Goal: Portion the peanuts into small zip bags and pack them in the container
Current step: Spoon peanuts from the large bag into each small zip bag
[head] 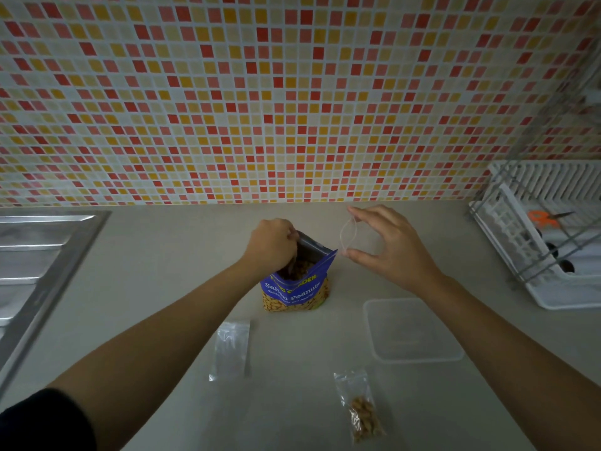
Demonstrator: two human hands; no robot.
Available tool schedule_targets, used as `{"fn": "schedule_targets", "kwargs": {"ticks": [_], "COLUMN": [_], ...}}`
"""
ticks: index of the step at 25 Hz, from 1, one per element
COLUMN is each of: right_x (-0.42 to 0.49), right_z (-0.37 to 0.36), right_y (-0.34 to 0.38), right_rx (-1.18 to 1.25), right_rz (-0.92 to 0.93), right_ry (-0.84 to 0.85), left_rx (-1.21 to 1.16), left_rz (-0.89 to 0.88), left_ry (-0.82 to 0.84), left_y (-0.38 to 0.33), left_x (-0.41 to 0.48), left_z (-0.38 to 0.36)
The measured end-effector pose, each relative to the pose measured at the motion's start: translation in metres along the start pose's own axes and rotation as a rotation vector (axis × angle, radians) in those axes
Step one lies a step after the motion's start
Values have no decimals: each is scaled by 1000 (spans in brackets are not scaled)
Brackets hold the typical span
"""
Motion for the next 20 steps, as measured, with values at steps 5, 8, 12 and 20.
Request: {"fn": "schedule_targets", "kwargs": {"ticks": [5, 8, 12, 20], "right_x": [-5, -6, -7, -4], "right_z": [3, -1, -6, -18], "right_y": [-2, 1, 9, 25], "right_rx": [33, 58, 70, 106], "right_rz": [-52, -80, -87, -106], "right_ry": [-19, 2, 53, 119], "left_rx": [-234, -447, -708, -941], "left_rz": [73, 119, 215, 275], "left_ry": [-92, -103, -113, -81], "left_y": [17, 19, 28, 60], "left_x": [-7, -13, -16, -25], "left_z": [5, 8, 16, 28]}}
Point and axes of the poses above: each hand's wrist, its own x-axis towards the middle knuckle, its own z-axis out of the back of the hand, y = z × x, the point moved 3 cm from there along x, towards the middle knuckle, and after that the axes turned 4 degrees about y, right-handed, at the moved point
